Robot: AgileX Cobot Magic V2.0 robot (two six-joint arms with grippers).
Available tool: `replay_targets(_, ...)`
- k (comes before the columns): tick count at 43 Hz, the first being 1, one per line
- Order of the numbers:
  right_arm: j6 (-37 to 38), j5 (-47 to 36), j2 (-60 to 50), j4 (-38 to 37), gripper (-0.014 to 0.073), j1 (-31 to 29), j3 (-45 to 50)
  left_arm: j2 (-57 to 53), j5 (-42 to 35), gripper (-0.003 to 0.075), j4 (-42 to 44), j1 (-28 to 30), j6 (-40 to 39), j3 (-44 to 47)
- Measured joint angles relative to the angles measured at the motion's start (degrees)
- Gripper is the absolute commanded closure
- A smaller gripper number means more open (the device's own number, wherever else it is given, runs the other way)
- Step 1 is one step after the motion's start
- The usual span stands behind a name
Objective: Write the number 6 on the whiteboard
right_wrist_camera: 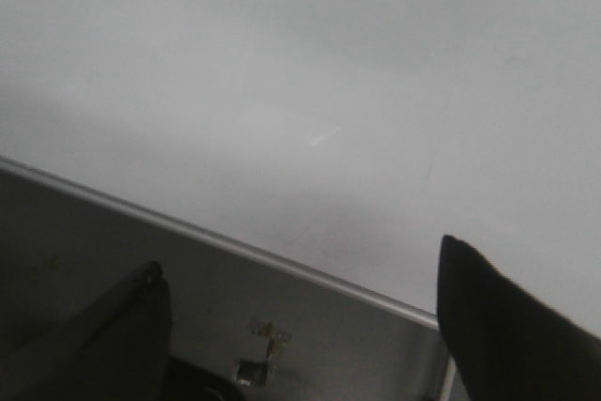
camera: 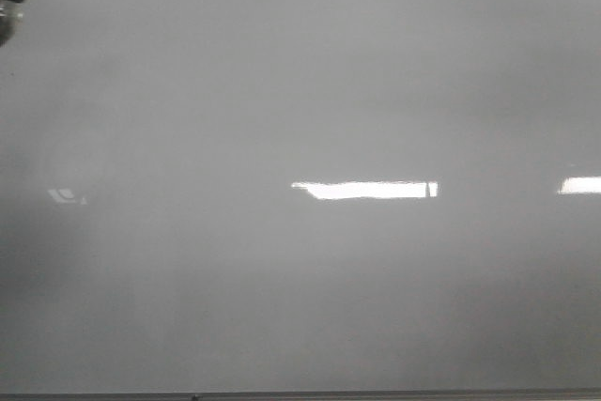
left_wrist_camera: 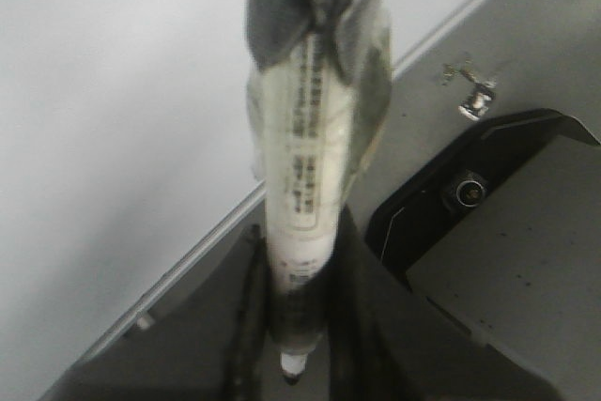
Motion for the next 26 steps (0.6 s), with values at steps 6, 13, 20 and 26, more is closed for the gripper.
replay_targets(6,-10.70,3.08,4.22,6.06,0.0008,1.52,-2.52,0.99,0.43,0.0723,-0.94,-7.83,3.45,-0.39)
replay_targets(13,-23.32,4.07,9.00,10.90,0.0071,7.18,-4.29,2.84,-0.21,0.0723,-1.04,-16.44,5.52,-0.86)
replay_targets(20,-29.72,4.10,13.66,11.61,0.0097,15.27,-5.93,4.82,-0.49,0.0723,-1.04,-23.17,5.77,-4.30)
replay_targets(26,-32.33,4.10,17.31,12.27,0.0097,22.42,-8.74,6.97,-1.10,0.0723,-1.04,-28.27,5.77,-6.79)
